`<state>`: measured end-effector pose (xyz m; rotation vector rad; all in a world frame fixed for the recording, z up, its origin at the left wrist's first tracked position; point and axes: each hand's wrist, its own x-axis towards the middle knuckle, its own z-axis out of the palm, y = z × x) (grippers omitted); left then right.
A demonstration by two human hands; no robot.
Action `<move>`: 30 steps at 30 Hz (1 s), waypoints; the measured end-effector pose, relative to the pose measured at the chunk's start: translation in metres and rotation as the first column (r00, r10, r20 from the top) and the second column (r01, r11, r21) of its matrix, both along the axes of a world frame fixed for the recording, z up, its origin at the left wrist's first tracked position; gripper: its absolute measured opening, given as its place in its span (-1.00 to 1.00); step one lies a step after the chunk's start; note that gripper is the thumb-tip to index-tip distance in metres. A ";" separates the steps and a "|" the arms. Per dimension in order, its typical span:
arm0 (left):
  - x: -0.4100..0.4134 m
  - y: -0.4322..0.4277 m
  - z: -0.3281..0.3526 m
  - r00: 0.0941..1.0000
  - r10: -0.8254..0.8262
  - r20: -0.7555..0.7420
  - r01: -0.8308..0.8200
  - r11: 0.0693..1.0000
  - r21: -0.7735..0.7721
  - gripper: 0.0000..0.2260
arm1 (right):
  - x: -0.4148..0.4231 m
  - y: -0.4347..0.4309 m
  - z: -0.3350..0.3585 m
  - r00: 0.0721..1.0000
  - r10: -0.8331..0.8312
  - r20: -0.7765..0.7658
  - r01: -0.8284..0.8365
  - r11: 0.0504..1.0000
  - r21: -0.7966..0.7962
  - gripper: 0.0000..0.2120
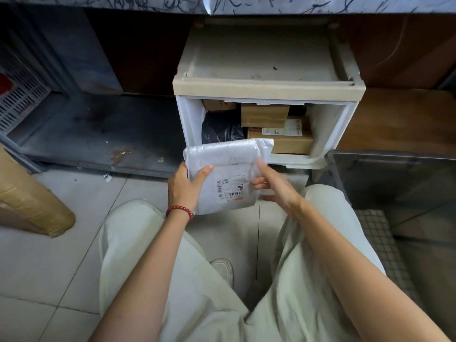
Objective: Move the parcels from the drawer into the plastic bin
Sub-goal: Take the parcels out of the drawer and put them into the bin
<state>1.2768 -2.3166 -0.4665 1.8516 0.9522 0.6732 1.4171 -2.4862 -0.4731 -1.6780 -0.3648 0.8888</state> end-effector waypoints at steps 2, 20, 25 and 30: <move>0.005 -0.003 0.004 1.000 0.014 0.008 -0.014 1.000 0.022 -0.74 | 0.000 -0.001 -0.005 0.986 0.052 0.159 -0.045 0.998 -0.046 -0.55; 0.133 -0.088 0.121 0.937 -0.290 0.194 0.242 0.941 0.238 -0.68 | 0.063 -0.090 0.091 0.797 -0.517 0.313 0.383 0.833 0.399 -0.76; 0.180 -0.158 0.134 0.850 -0.453 0.270 0.429 0.891 0.146 -0.72 | 0.086 -0.168 0.104 0.703 -0.605 0.374 0.491 0.793 0.361 -0.59; 0.214 -0.232 0.129 0.759 -0.572 0.311 0.585 0.809 0.061 -0.73 | 0.086 -0.256 0.074 0.654 -0.660 0.370 0.633 0.745 0.211 -0.52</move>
